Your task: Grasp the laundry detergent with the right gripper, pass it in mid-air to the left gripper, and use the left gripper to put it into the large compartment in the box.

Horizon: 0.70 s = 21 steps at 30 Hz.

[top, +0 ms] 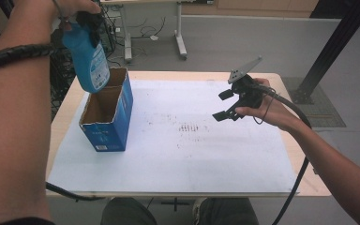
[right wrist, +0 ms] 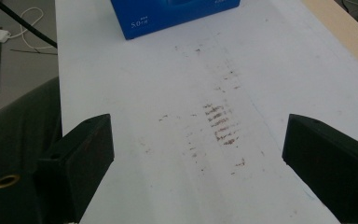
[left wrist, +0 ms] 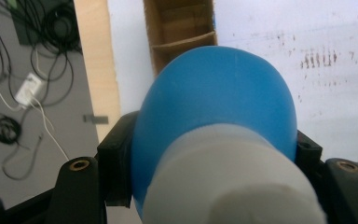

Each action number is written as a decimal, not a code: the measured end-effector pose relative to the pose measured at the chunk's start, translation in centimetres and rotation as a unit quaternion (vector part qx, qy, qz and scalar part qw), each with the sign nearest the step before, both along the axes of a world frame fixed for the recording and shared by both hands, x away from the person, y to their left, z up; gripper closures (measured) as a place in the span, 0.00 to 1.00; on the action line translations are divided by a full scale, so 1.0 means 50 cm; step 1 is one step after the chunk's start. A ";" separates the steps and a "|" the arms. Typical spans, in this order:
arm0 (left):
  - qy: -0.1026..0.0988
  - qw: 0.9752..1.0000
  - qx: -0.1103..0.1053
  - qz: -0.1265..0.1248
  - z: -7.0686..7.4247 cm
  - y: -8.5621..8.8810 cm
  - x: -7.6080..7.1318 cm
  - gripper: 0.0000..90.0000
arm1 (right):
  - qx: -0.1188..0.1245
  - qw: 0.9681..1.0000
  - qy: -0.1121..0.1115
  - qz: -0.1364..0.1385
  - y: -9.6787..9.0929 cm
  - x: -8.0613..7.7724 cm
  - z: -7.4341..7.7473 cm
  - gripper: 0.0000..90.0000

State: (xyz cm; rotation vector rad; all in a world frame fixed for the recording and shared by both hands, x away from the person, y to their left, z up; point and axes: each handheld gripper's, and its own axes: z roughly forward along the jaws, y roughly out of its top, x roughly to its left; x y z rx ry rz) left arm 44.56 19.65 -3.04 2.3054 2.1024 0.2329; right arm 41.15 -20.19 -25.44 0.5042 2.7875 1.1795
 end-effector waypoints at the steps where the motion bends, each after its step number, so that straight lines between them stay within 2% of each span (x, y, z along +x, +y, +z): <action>1: 0.001 1.000 -0.001 0.012 -0.002 0.004 0.001 0.40 | 0.000 1.000 0.000 0.000 0.000 0.000 0.001 0.10; 6: 0.008 0.999 -0.004 0.043 -0.013 0.023 0.004 0.40 | -0.004 1.000 -0.004 0.005 0.002 -0.002 0.005 0.10; 13: 0.002 0.997 -0.008 0.079 -0.022 0.046 0.002 0.40 | -0.006 1.000 -0.005 0.004 0.002 -0.002 0.007 0.10; 21: 0.000 0.996 -0.015 0.092 -0.025 0.057 0.002 0.40 | -0.011 1.000 -0.005 0.006 0.005 -0.002 0.007 0.10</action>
